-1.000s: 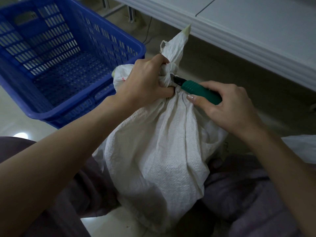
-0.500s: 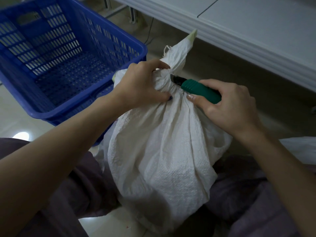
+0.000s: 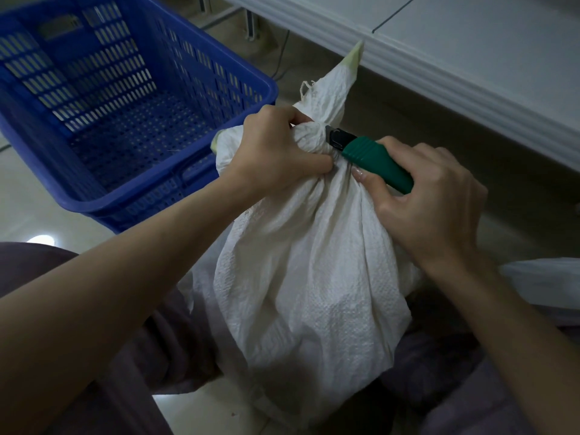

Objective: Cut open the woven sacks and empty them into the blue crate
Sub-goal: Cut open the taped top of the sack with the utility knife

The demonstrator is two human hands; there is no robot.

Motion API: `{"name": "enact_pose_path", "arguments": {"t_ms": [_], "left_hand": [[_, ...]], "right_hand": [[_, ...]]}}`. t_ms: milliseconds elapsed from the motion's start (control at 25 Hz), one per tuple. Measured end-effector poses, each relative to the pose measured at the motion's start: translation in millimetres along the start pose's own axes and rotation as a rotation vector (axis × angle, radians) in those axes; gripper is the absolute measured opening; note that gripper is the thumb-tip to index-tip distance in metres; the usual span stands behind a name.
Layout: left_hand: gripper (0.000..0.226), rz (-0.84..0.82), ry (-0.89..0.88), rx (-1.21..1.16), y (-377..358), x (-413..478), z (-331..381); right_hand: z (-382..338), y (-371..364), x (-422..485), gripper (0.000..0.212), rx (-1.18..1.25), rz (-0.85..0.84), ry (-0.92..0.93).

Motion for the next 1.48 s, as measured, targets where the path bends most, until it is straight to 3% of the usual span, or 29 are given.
{"name": "enact_pose_path", "arguments": {"t_ms": [160,320,520,680,880,1360,1480], "left_hand": [[0.039,0.018,0.028,-0.026,-1.9,-0.3,-2.4],[0.040,0.018,-0.042,0.043,-5.0,-1.1,-0.9],[0.048,-0.006,-0.209,0.168,-1.6,-3.1,3.6],[0.050,-0.002,-0.338,0.232,5.7,-4.3,8.4],[0.050,-0.007,-0.374,0.237,8.0,-6.3,6.6],[0.054,0.057,-0.176,0.219,0.7,0.6,-0.1],[0.050,-0.043,-0.092,0.230,-21.4,-12.5,2.9]], "right_hand": [[-1.6,2.3,-1.5,0.038,-0.104,0.090,0.077],[-2.6,6.4,5.1,0.039,-0.150,0.029,0.135],[4.3,6.0,16.3,0.046,0.028,-0.191,0.169],[8.1,5.4,21.6,0.054,0.144,-0.239,0.252],[9.8,1.0,21.3,0.055,0.268,-0.300,0.198],[-7.4,1.1,5.4,0.038,0.067,0.000,0.153],[-8.9,10.9,20.0,0.041,0.152,0.121,-0.029]]}}
Point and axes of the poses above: each hand's wrist, its own x-axis towards the middle knuckle, its own y-axis out of the back of the hand, z = x × y, the point moved 4 cm from there along x, towards the middle knuckle, and after that the axes turned 13 degrees about -y, right-handed, at the moved point
